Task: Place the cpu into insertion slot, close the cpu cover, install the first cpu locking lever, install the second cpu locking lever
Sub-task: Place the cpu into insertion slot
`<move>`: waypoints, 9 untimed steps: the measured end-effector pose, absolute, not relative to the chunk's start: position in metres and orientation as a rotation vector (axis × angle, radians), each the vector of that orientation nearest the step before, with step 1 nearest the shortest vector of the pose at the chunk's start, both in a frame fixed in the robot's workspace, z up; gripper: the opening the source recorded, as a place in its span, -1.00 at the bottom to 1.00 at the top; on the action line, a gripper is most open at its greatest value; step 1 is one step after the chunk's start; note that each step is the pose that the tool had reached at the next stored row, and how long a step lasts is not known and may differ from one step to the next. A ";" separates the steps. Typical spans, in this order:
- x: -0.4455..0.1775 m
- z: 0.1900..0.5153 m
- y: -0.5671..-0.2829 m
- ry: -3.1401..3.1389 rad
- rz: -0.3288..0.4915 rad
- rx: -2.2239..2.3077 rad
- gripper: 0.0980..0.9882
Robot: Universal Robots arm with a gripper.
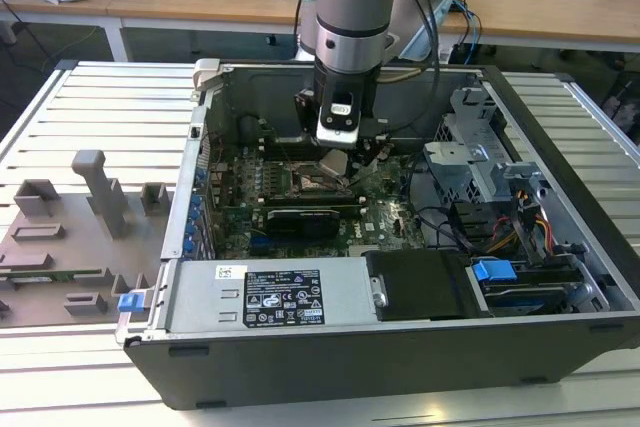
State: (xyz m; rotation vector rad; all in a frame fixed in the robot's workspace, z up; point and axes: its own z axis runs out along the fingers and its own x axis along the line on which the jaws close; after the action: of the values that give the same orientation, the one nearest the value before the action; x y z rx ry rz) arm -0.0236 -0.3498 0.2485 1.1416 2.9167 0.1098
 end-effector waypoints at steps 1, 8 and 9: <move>-0.024 0.248 -0.350 2.909 0.110 1.159 0.00; -0.024 0.248 -0.350 2.867 0.109 1.254 0.00; -0.024 0.248 -0.350 2.864 0.109 1.261 0.00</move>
State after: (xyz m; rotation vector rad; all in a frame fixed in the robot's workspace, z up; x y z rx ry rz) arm -0.0236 -0.3498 0.2482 1.2610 2.8639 0.1091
